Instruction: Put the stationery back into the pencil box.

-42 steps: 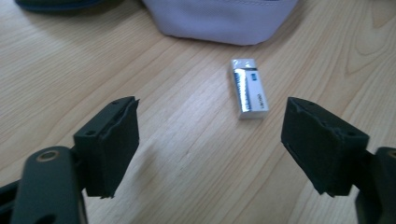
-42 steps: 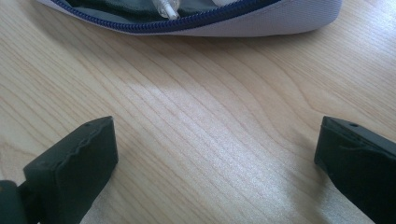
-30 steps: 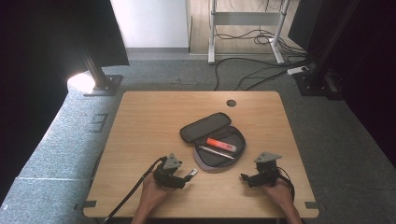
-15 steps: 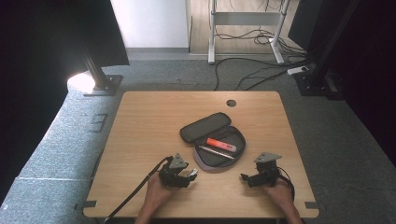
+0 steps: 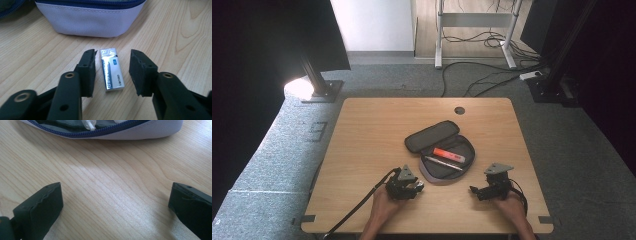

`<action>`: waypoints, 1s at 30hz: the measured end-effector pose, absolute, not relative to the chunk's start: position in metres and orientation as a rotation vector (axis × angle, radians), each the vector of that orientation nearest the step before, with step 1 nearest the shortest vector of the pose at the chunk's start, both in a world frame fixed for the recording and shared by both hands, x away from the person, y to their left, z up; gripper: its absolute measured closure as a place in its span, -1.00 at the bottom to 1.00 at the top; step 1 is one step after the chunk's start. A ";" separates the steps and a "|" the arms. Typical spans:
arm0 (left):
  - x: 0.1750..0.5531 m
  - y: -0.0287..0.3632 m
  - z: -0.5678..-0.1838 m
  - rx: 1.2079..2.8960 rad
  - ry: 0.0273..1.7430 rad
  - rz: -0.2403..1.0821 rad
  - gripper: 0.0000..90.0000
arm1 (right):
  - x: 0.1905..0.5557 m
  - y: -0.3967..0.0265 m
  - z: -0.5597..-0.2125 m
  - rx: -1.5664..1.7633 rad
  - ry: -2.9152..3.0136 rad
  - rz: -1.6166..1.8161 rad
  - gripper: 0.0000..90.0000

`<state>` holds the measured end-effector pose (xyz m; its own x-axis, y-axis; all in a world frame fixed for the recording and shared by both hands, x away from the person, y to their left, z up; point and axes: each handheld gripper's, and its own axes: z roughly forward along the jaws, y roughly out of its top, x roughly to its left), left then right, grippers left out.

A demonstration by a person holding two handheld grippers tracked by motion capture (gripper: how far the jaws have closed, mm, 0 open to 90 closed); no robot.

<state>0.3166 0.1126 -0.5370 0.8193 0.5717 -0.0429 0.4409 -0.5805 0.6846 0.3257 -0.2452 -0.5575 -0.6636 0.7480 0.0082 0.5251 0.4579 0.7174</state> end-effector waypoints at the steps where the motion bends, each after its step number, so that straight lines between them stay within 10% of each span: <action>1: 0.317 0.112 -0.538 2.290 0.739 0.240 0.34 | 0.326 -0.245 -0.557 1.085 2.404 1.021 -1.00; 30: 0.311 0.120 -0.524 2.263 0.717 0.226 0.62 | 0.326 -0.245 -0.557 1.083 2.404 1.020 -1.00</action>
